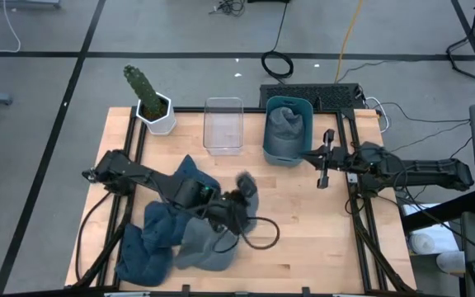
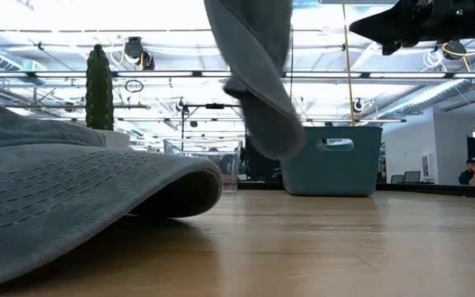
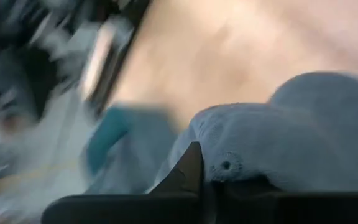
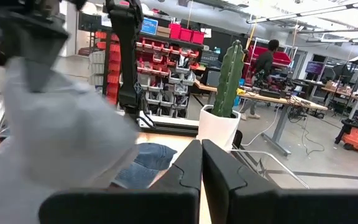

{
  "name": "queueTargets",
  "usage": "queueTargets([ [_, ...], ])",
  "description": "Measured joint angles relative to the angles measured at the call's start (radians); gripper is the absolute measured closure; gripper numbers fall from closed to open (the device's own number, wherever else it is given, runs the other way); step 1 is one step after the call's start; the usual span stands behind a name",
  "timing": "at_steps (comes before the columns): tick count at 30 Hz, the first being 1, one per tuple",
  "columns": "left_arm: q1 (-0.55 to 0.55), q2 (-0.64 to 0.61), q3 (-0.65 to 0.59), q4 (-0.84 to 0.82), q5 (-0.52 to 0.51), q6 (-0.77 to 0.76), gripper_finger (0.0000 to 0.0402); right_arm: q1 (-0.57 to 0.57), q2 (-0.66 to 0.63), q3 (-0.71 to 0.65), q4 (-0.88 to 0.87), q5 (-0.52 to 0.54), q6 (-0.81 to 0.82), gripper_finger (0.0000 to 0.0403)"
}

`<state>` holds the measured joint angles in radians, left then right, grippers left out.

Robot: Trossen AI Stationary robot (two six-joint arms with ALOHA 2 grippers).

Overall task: Pick & Place hat
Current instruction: Put the top gray cap into the blue bin

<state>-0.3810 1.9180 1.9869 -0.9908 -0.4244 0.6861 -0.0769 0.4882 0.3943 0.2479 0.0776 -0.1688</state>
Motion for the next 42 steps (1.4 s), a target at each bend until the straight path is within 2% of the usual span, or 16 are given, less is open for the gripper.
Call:
queueTargets([
  [8, -0.019, -0.046, 0.0, 0.138, 0.676, 0.17, 0.0397, 0.0, 0.027, 0.0, 0.029, 0.002, 0.002, 0.0403],
  [11, -0.038, -0.063, 0.0, 0.104, 0.801, 0.222, 0.0396, 0.001, 0.055, 0.0, 0.074, -0.003, 0.053, 0.0403],
  [13, -0.046, -0.072, 0.0, 0.077, 0.821, 0.255, 0.0397, 0.002, 0.084, 0.0, 0.126, -0.042, 0.101, 0.0403],
  [15, -0.055, -0.073, 0.0, 0.071, 0.813, 0.273, 0.0398, 0.003, 0.126, 0.0, 0.185, -0.137, 0.127, 0.0403],
  [17, -0.072, -0.069, 0.0, 0.072, 0.76, 0.274, 0.0398, 0.007, 0.174, 0.0, 0.235, -0.255, 0.13, 0.0403],
  [19, -0.082, -0.068, 0.0, 0.072, 0.707, 0.275, 0.0397, 0.021, 0.234, 0.0, 0.286, -0.321, 0.118, 0.0401],
  [21, -0.085, -0.069, 0.0, 0.073, 0.689, 0.275, 0.0397, 0.04, 0.293, 0.002, 0.328, -0.34, 0.085, 0.0391],
  [24, -0.073, -0.07, 0.0, 0.077, 0.683, 0.275, 0.0397, 0.075, 0.396, 0.04, 0.357, -0.342, 0.075, 0.0353],
  [32, -0.056, -0.08, -0.001, 0.072, 0.695, 0.229, 0.0397, 0.208, 0.646, 0.215, 0.37, -0.343, 0.066, 0.0193],
  [35, -0.057, -0.081, -0.001, 0.074, 0.695, 0.228, 0.0397, 0.249, 0.718, 0.282, 0.374, -0.344, 0.06, 0.0148],
  [38, -0.066, -0.081, -0.001, 0.075, 0.695, 0.224, 0.0397, 0.283, 0.8, 0.333, 0.37, -0.345, 0.045, 0.0124],
  [42, -0.074, -0.081, -0.001, 0.078, 0.696, 0.224, 0.0397, 0.307, 0.908, 0.409, 0.369, -0.403, 0.019, 0.012],
])
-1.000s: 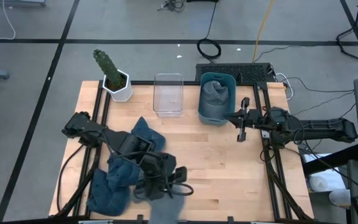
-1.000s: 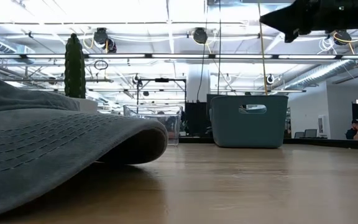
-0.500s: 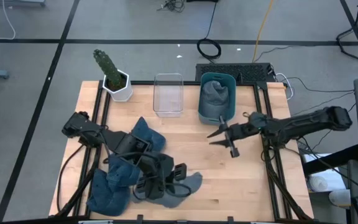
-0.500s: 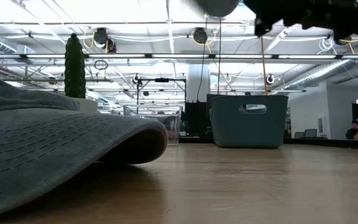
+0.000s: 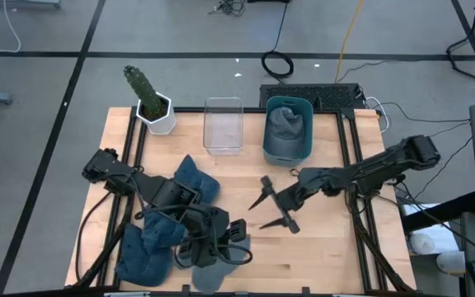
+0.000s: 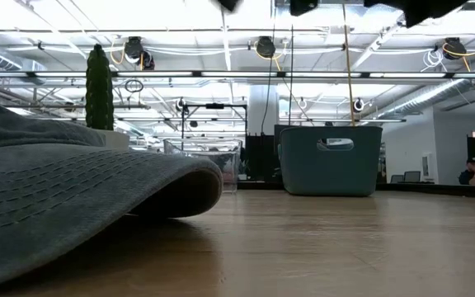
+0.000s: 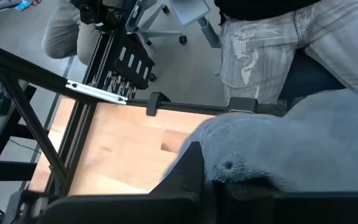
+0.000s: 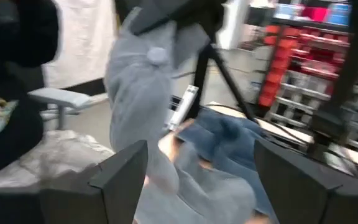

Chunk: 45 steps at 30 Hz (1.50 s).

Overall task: Pick & Place hat
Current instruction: Put the top gray cap into the blue bin

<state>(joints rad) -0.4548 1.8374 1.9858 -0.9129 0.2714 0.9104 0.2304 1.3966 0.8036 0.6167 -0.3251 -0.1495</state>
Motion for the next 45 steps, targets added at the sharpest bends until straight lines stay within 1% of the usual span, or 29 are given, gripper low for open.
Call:
queueTargets([
  [4, 0.0, 0.0, 0.0, -0.001, 0.0, -0.005, 0.0397, 0.008, 0.086, 0.065, 0.003, -0.073, 0.005, 0.0129],
  [8, 0.0, 0.0, 0.0, -0.002, 0.002, -0.026, 0.0397, 0.014, 0.144, 0.102, 0.003, -0.151, 0.006, 0.0138],
  [10, 0.0, 0.0, 0.0, -0.005, 0.016, -0.025, 0.0396, 0.014, 0.163, 0.115, 0.005, -0.178, 0.013, 0.0139],
  [14, 0.0, 0.0, 0.0, -0.006, 0.018, -0.027, 0.0396, 0.014, 0.189, 0.124, 0.024, -0.191, 0.033, 0.014],
  [19, 0.0, 0.0, 0.0, -0.004, 0.053, -0.018, 0.0396, 0.014, 0.192, 0.124, 0.032, -0.281, 0.033, 0.014],
  [22, 0.0, 0.0, 0.0, 0.011, 0.091, -0.005, 0.0396, 0.02, 0.192, 0.124, 0.033, -0.281, 0.026, 0.014],
  [27, 0.0, 0.0, 0.0, 0.064, 0.196, 0.044, 0.0396, 0.02, 0.192, 0.124, 0.036, -0.281, 0.029, 0.014],
  [33, 0.02, 0.0, 0.0, 0.052, 0.183, 0.027, 0.0396, 0.045, 0.192, 0.124, 0.064, -0.282, 0.033, 0.014],
  [37, 0.028, 0.0, -0.013, 0.07, 0.225, 0.052, 0.0396, 0.069, 0.192, 0.124, 0.095, -0.281, 0.025, 0.014],
  [42, 0.027, 0.0, -0.048, 0.118, 0.273, 0.072, 0.0396, 0.073, 0.192, 0.123, 0.106, -0.279, 0.025, 0.014],
  [45, 0.032, 0.0, -0.071, 0.149, 0.274, 0.085, 0.0396, 0.073, 0.192, 0.123, 0.107, -0.279, 0.032, 0.014],
])
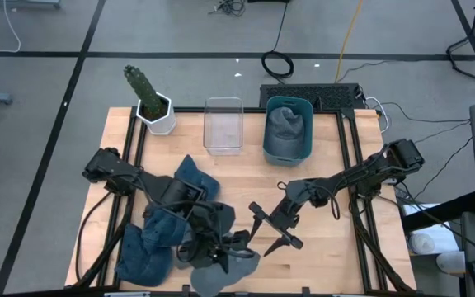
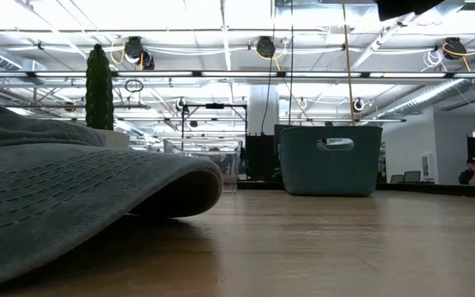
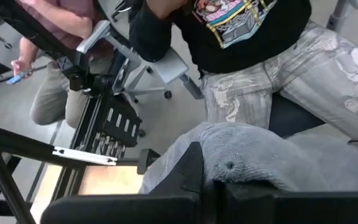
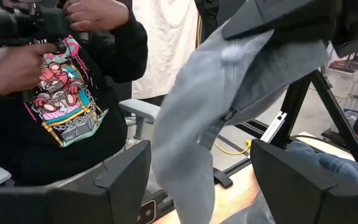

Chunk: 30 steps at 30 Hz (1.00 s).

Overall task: Pick & Place hat
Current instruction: Put the top gray cap into the blue bin

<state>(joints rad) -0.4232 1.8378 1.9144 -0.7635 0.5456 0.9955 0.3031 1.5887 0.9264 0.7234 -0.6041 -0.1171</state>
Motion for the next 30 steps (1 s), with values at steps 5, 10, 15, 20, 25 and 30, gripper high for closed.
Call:
queueTargets([
  [5, 0.023, 0.001, -0.003, 0.011, 0.005, -0.026, 0.0396, 0.011, 0.0, 0.0, 0.008, 0.0, 0.0, 0.014],
  [10, 0.032, 0.001, -0.003, 0.019, 0.005, -0.027, 0.0396, 0.033, 0.034, 0.023, 0.024, -0.003, 0.0, 0.014],
  [15, 0.032, 0.001, -0.003, 0.031, 0.006, -0.051, 0.0396, 0.037, 0.115, 0.075, 0.012, 0.001, -0.016, 0.014],
  [20, 0.019, 0.001, -0.003, 0.008, 0.005, -0.105, 0.0396, 0.037, 0.132, 0.095, 0.007, 0.0, -0.01, 0.014],
  [25, -0.027, 0.001, -0.003, -0.021, -0.004, -0.099, 0.0396, 0.025, 0.124, 0.095, -0.02, 0.0, 0.008, 0.014],
  [30, -0.049, 0.001, -0.003, -0.016, -0.003, -0.1, 0.0396, 0.031, 0.134, 0.096, 0.022, -0.034, 0.018, 0.014],
])
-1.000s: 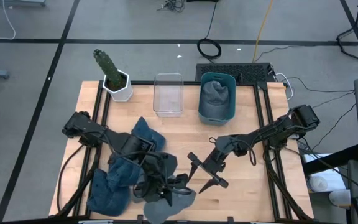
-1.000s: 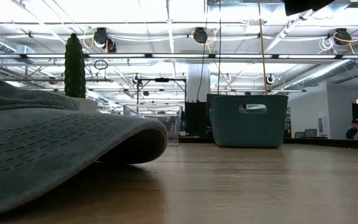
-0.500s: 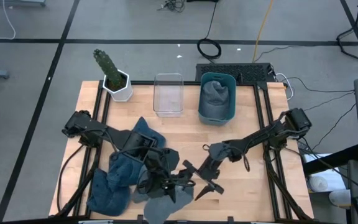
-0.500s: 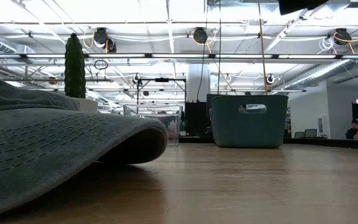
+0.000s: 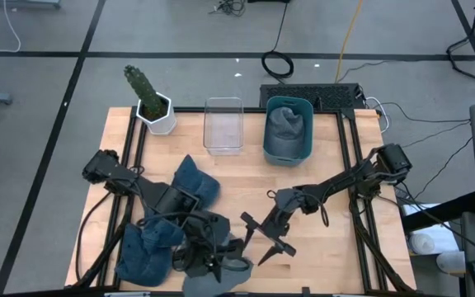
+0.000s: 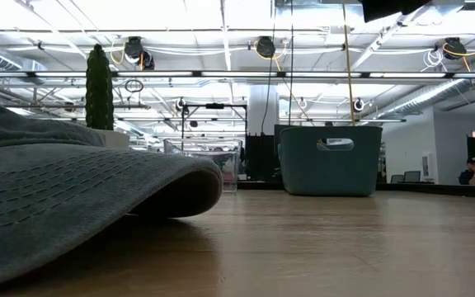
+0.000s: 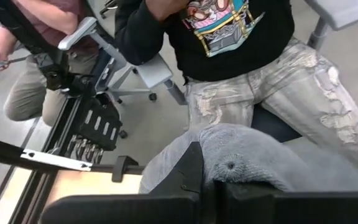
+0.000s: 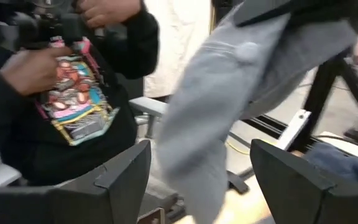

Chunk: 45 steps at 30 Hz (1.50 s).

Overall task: Pick & Place hat
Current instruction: Put the top gray cap into the blue bin

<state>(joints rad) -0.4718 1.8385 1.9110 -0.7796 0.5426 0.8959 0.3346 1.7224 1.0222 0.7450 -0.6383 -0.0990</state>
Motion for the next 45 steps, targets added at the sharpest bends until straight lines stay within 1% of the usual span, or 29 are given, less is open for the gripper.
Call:
queueTargets([
  [15, 0.002, -0.001, 0.0, 0.065, 0.013, 0.022, 0.0396, -0.013, 0.014, 0.0, 0.028, 0.009, 0.012, 0.014],
  [18, 0.004, -0.001, 0.006, 0.077, 0.002, -0.018, 0.0396, -0.013, 0.014, 0.0, 0.03, 0.012, 0.017, 0.014],
  [23, 0.043, -0.001, 0.01, 0.079, 0.011, -0.112, 0.0396, -0.013, 0.014, 0.0, 0.039, 0.009, 0.049, 0.014],
  [28, 0.064, -0.002, 0.01, 0.049, 0.035, -0.113, 0.0396, -0.001, 0.014, 0.0, 0.034, -0.046, 0.037, 0.014],
  [34, 0.107, -0.001, 0.01, 0.046, 0.044, -0.073, 0.0396, 0.001, 0.014, 0.0, 0.034, -0.046, 0.035, 0.014],
  [35, 0.118, -0.001, 0.01, 0.043, 0.049, -0.076, 0.0396, 0.001, 0.014, 0.0, 0.033, -0.045, 0.036, 0.014],
  [41, 0.162, -0.001, 0.01, 0.047, 0.177, -0.087, 0.0396, 0.001, 0.014, 0.0, 0.036, -0.044, 0.046, 0.014],
  [45, 0.163, -0.001, 0.01, 0.046, 0.193, -0.093, 0.0396, 0.001, 0.014, 0.0, 0.026, -0.044, 0.045, 0.0141],
])
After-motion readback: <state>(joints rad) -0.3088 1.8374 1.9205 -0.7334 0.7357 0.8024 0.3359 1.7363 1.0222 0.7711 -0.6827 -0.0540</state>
